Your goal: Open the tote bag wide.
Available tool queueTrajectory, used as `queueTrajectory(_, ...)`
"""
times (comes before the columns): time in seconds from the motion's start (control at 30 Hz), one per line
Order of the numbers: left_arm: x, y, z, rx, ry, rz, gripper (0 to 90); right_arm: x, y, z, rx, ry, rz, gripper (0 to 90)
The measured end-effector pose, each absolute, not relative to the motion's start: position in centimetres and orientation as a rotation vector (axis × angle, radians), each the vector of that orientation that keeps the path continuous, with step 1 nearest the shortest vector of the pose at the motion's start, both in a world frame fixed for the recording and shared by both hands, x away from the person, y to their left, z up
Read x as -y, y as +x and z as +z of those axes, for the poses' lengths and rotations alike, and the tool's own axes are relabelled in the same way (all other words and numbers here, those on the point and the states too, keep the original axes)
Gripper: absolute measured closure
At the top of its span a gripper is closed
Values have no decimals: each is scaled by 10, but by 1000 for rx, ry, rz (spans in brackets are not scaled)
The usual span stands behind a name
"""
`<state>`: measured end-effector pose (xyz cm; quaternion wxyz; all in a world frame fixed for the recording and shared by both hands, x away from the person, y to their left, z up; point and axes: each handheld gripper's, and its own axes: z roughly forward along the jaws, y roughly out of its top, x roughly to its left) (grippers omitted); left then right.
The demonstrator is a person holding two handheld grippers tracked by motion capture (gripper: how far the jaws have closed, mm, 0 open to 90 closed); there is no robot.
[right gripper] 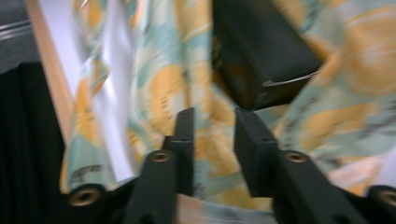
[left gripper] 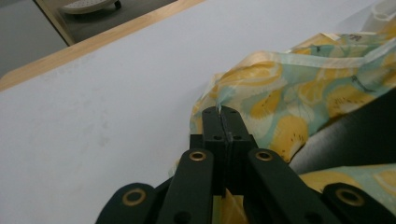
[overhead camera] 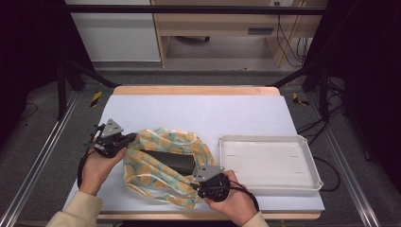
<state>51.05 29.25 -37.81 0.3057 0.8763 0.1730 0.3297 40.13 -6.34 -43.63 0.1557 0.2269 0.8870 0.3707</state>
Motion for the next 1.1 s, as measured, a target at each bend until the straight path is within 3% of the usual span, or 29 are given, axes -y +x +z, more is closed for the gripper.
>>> queueTrajectory(0.23,-305,495,-390,-493,2254,858,900,71,417,-413,-2470,697,1081,423)
queueTrajectory(0.53,-308,487,-396,-508,2221,856,900,74,452,-396,-2397,806,1040,419)
queueTrajectory(0.6,-309,486,-397,-517,2216,850,900,72,463,-402,-2419,832,989,488)
queueTrajectory(0.63,-309,486,-397,-517,2216,848,900,71,468,-405,-2443,831,946,591)
queueTrajectory(0.67,-310,485,-398,-518,2214,838,900,70,471,-408,-2459,832,935,616)
queueTrajectory(0.8,-308,483,-401,-535,2211,830,900,68,485,-414,-2489,840,868,886)
queueTrajectory(0.93,-298,483,-408,-563,2209,814,900,71,495,-411,-2460,865,809,900)
queueTrajectory(1.1,-286,487,-410,-482,2258,820,900,82,502,-403,-2398,906,797,900)
